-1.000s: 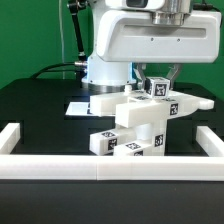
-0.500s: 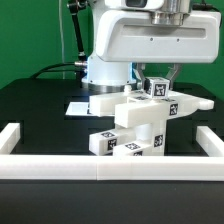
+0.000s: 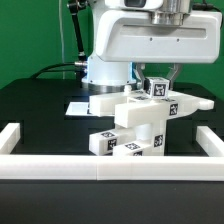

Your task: Assemble chair

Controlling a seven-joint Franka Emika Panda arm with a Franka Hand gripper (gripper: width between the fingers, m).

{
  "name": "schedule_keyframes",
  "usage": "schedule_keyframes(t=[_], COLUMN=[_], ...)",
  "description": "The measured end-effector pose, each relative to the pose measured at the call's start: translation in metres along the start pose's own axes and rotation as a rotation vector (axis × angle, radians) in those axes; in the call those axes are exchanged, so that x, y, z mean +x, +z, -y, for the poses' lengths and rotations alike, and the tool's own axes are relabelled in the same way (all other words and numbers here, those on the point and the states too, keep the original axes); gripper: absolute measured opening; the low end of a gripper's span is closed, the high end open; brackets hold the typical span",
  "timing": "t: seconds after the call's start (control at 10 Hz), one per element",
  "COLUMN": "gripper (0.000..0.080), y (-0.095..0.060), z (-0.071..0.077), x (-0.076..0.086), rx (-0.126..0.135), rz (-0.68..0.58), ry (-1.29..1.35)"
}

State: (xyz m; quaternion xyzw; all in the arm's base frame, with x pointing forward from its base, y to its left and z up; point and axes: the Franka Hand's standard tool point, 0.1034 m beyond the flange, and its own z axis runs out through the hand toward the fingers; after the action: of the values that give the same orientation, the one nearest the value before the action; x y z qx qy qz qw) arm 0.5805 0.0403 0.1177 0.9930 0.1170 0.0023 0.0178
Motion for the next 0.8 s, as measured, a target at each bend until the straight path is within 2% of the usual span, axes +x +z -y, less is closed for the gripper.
schedule_keyframes(t=[0.5, 0.8], gripper=[0.0287, 0.0287], y=[0.0002, 0.0004], z=[0.0005, -0.0016], x=[0.0, 0.0018], rx=[0.002, 0.018], rz=[0.0, -0.019], ry=[0.352, 0.632])
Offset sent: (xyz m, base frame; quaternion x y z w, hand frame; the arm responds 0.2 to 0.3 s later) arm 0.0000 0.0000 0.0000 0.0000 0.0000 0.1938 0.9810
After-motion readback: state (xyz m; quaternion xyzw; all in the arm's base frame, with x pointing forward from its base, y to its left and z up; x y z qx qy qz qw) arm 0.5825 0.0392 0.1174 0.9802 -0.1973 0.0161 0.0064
